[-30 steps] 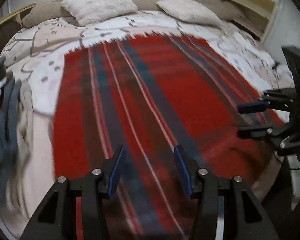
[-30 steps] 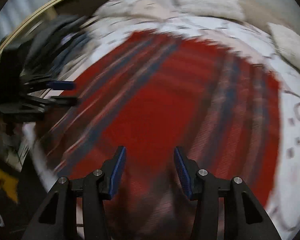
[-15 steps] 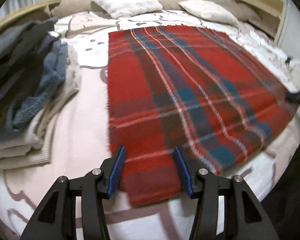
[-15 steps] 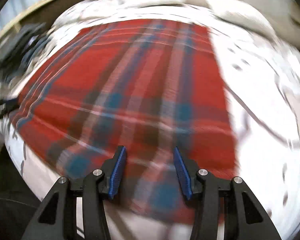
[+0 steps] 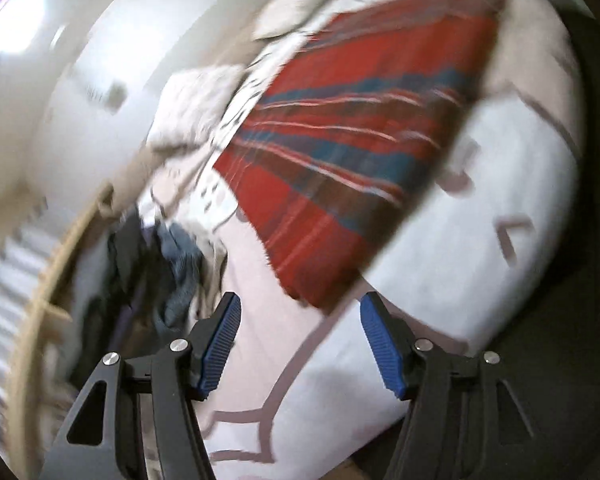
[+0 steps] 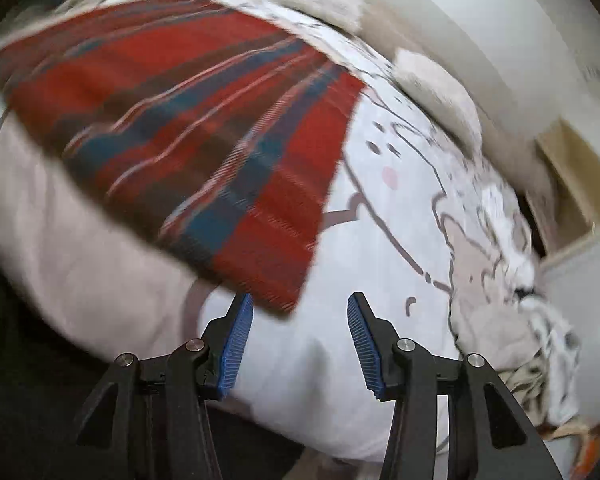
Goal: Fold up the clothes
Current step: 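Grasp the folded edge of the blanket with both grippers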
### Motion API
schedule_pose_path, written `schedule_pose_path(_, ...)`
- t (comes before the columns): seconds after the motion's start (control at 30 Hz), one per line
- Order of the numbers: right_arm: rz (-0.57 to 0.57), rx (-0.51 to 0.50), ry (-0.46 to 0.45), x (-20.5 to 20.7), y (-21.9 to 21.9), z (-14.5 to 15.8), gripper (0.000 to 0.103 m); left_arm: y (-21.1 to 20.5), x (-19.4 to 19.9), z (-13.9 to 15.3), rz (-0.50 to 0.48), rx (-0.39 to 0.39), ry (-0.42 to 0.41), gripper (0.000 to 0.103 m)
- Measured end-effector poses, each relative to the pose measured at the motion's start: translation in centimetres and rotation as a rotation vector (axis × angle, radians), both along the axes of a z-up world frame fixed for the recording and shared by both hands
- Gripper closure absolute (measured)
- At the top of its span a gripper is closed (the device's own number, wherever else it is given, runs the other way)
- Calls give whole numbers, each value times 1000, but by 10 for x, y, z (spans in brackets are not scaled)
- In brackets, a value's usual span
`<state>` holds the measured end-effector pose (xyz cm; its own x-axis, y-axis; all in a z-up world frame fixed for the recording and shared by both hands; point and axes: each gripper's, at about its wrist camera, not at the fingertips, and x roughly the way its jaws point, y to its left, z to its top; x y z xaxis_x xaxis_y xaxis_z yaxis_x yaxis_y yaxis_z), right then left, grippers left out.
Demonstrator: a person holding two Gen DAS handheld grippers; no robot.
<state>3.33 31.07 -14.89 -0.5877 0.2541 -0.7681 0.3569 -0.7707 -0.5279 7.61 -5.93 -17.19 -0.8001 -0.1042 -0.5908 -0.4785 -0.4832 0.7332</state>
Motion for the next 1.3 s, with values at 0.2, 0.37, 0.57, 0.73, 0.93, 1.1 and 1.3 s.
schedule_pose_path(0.2,188,250,77,22,-25,-26,54,17,-5,-31,-64,-188,107,41)
schedule_pose_path(0.37,299,412,126,26,-40,-43,54,26,-21,-39,-110,-260,167,44)
schedule_pose_path(0.57,384,517,200,27,-48,-57,54,31,-31,-40,-168,-308,192,44)
schedule_pose_path(0.73,433,531,224,22,-45,-59,54,32,-33,-36,-177,-319,190,44)
schedule_pose_path(0.93,451,534,221,9,-44,-53,54,38,-41,-38,-143,-317,202,59)
schedule_pose_path(1.1,455,528,201,-2,-48,-53,65,46,-41,-50,-163,-334,173,89)
schedule_pose_path(1.3,504,539,167,-6,-49,-53,96,42,-37,-35,-181,-285,146,96)
